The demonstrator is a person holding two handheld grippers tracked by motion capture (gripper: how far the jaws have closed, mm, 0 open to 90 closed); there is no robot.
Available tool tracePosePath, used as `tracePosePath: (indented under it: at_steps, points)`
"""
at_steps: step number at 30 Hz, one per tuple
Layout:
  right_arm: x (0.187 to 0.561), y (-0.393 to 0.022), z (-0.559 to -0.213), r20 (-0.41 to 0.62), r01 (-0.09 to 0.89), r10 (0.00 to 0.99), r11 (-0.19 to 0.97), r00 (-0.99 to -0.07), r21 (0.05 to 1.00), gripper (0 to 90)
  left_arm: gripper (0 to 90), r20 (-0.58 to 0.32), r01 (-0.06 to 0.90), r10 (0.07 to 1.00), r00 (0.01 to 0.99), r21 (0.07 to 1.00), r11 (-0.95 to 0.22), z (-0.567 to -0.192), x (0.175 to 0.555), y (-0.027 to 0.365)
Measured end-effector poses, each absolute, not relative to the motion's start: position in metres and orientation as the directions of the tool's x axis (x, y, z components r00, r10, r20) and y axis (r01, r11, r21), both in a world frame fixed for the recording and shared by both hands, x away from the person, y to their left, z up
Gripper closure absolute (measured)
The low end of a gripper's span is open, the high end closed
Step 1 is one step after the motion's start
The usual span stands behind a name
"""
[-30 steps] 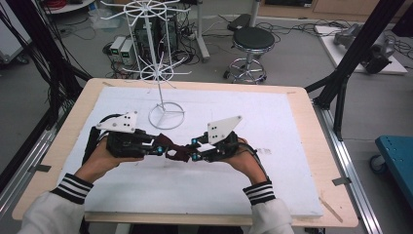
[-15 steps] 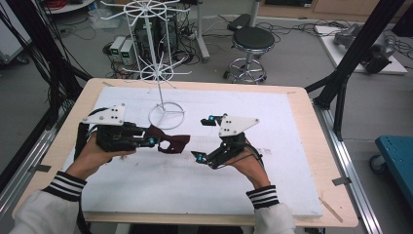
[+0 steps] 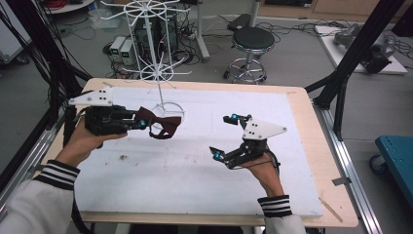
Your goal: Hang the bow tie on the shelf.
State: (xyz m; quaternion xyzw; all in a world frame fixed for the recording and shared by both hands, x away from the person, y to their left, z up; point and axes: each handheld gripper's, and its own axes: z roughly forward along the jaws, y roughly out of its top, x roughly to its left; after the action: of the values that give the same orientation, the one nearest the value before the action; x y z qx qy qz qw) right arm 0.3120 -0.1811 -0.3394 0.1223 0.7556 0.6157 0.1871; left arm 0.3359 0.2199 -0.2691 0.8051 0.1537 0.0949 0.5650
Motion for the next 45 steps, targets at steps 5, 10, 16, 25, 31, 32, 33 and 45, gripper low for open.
tracePosePath:
  at_steps: [5,10,16,25,31,32,33,45]
  points:
    - [0.303,-0.200,-0.344,-0.121,-0.040,0.474,0.178,-0.872,0.983,0.5,83.1,-0.004,0.138,0.380,0.925,0.935,-0.328,-0.257,0.344,0.226]
    - [0.298,-0.214,-0.352,-0.107,-0.026,0.512,0.163,-0.852,0.986,0.5,83.1,0.007,0.140,0.401,0.916,0.932,-0.335,-0.248,0.353,0.232]
    - [0.290,-0.234,-0.366,-0.076,0.000,0.566,0.133,-0.821,0.991,0.5,83.1,0.017,0.150,0.418,0.908,0.920,-0.363,-0.241,0.366,0.232]
    - [0.281,-0.253,-0.377,-0.048,0.001,0.621,0.079,-0.782,0.997,0.5,83.1,0.044,0.148,0.437,0.899,0.906,-0.396,-0.228,0.382,0.233]
    - [0.279,-0.258,-0.386,-0.032,0.005,0.641,0.055,-0.767,0.998,0.5,83.1,0.054,0.154,0.442,0.896,0.894,-0.421,-0.223,0.389,0.231]
    - [0.279,-0.259,-0.388,-0.024,0.010,0.644,0.049,-0.765,0.999,0.5,83.1,0.055,0.156,0.441,0.896,0.890,-0.428,-0.222,0.391,0.230]
    - [0.278,-0.260,-0.389,-0.019,0.011,0.647,0.042,-0.763,0.999,0.5,83.1,0.057,0.160,0.440,0.896,0.883,-0.441,-0.220,0.395,0.228]
    - [0.275,-0.275,-0.400,0.004,-0.007,0.686,-0.014,-0.728,1.000,0.5,83.1,0.066,0.179,0.445,0.893,0.854,-0.488,-0.218,0.410,0.221]
